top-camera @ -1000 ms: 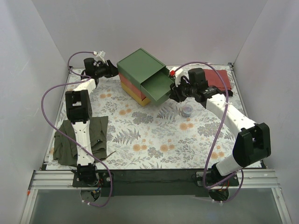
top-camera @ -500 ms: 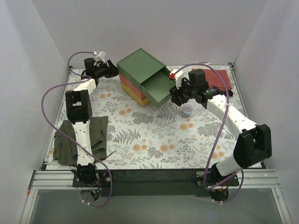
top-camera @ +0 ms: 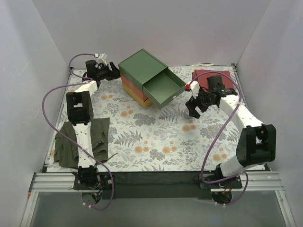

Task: Sort the stationery into containers
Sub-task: Pick up the stationery from the center of the board.

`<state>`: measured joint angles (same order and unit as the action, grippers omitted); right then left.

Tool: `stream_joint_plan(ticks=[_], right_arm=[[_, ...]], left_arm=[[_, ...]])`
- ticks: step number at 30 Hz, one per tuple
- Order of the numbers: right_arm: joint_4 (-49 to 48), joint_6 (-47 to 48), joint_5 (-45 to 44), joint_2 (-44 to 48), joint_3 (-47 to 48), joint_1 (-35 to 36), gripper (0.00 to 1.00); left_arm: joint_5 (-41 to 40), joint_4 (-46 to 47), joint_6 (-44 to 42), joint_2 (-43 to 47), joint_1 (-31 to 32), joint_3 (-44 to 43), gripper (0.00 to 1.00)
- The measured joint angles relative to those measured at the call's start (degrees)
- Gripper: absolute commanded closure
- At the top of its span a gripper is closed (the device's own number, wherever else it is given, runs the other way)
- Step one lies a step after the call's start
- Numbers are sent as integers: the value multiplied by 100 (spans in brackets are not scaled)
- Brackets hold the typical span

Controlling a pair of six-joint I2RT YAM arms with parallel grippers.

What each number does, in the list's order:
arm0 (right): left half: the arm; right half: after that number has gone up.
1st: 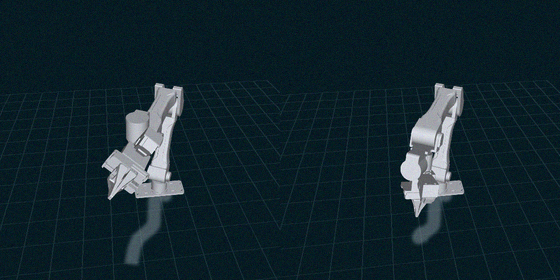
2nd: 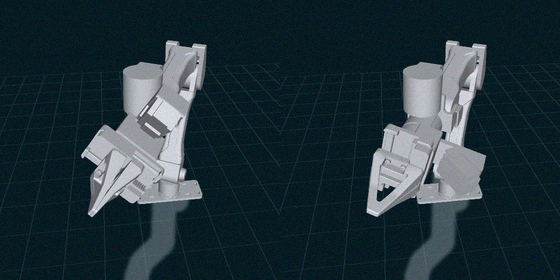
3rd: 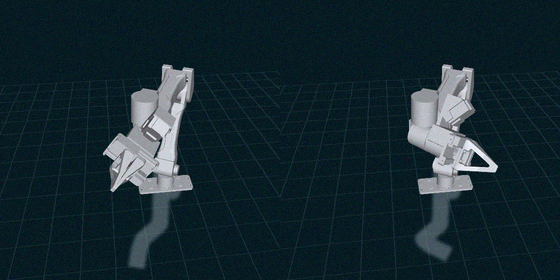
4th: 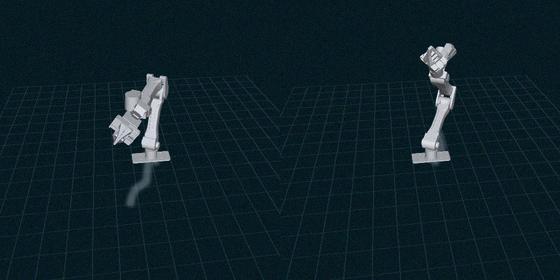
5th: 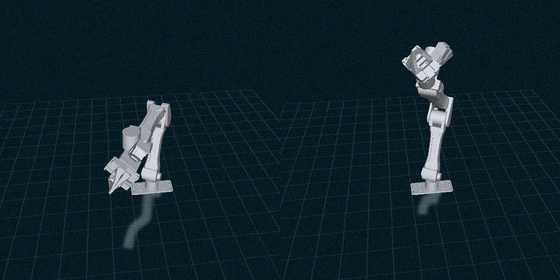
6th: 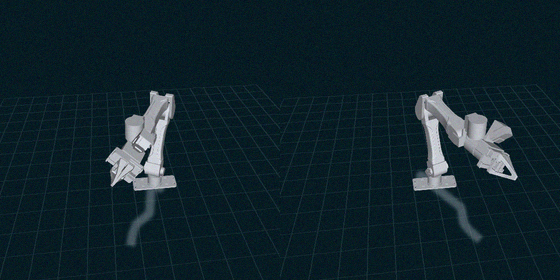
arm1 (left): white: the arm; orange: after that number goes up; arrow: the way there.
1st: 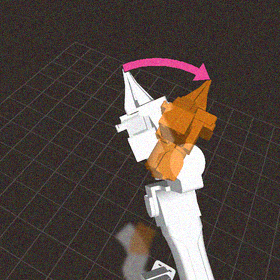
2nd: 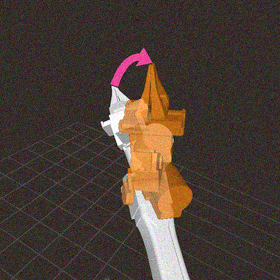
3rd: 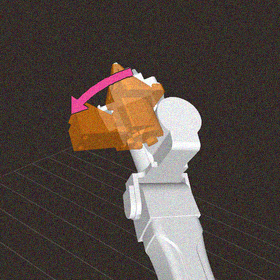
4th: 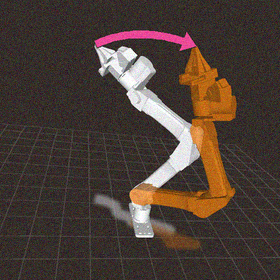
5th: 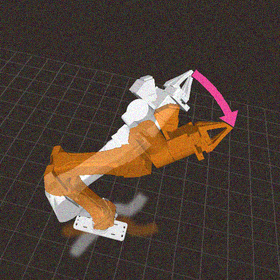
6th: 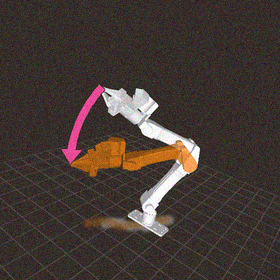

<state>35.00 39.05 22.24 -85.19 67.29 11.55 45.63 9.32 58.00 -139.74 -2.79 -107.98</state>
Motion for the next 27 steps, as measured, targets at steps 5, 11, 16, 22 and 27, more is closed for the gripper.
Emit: stream_joint_plan(ticks=[5, 11, 16, 22, 27], right_arm=[[118, 212, 144, -721, 146, -63, 2], [74, 271, 177, -1187, 271, -66, 2], [26, 317, 192, -1320, 341, -68, 2], [-201, 317, 188, -1401, 387, -68, 2], [-341, 317, 188, -1578, 420, -68, 2]], left_arm=[[-66, -28, -57, 0, 0, 61, 37], [-168, -120, -151, 0, -4, 76, 37], [-214, -166, -214, 2, -4, 76, 37], [-269, -210, -271, 2, -7, 79, 37], [-308, -280, -297, 2, -7, 79, 37]])
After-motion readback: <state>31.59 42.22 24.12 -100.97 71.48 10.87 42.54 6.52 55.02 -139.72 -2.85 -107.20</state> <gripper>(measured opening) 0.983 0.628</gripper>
